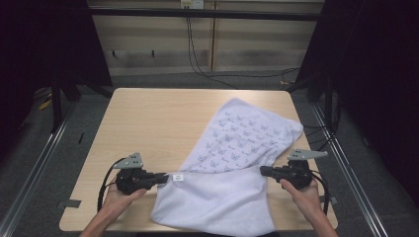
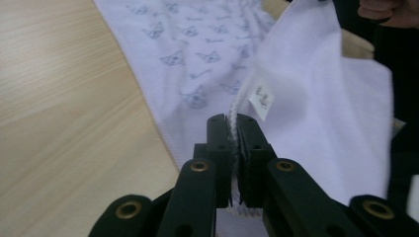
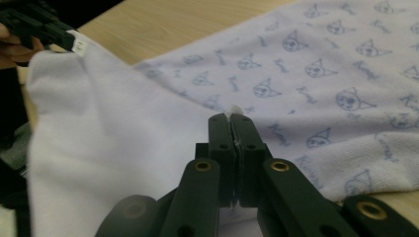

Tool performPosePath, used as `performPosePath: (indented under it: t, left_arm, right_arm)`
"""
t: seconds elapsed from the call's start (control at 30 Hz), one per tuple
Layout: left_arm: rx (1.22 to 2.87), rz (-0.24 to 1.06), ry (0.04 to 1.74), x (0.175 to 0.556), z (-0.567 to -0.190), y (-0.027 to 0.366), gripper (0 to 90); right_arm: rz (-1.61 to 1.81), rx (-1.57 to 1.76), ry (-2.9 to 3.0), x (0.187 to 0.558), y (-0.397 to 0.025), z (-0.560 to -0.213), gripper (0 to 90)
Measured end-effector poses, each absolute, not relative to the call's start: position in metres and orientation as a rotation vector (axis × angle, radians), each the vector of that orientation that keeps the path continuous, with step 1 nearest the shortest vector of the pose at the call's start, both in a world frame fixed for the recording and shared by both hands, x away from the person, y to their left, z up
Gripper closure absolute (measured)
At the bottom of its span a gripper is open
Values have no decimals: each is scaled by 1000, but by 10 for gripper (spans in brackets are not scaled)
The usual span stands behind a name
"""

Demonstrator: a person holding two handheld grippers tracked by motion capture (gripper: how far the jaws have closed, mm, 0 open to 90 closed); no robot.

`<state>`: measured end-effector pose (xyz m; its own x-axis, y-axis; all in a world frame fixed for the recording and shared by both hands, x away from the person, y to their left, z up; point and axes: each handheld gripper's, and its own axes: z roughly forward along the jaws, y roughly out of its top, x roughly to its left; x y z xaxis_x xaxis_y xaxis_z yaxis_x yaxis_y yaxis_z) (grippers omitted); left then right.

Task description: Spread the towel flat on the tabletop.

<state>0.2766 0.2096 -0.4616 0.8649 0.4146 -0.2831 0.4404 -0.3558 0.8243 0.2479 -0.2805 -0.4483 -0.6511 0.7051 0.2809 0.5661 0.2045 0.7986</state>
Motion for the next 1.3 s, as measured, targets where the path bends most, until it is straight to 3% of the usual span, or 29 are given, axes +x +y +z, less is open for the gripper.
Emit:
performPosePath:
  t: [0.5, 0.6, 0.63, 0.83, 1.1, 1.3]
  left_arm:
    - [1940, -138, 543, 177, -443, 250, 859]
    - [1962, -148, 513, 165, -441, 253, 845]
    - [1959, -137, 516, 165, -442, 255, 823]
    - [1892, -140, 541, 178, -444, 264, 649]
    - [1911, -99, 618, 225, -452, 240, 644]
    - [2029, -90, 706, 290, -480, 194, 730]
  right_arm:
    - [1568, 1187, 2350, 110, -292, -428, 884]
    - [1570, 1125, 2376, 91, -291, -418, 783]
    - [1546, 1138, 2357, 90, -291, -415, 713]
    - [1507, 1177, 2328, 111, -290, -421, 632]
    - [1363, 1283, 2363, 177, -284, -463, 654]
    - [1290, 1276, 2397, 211, -274, -471, 704]
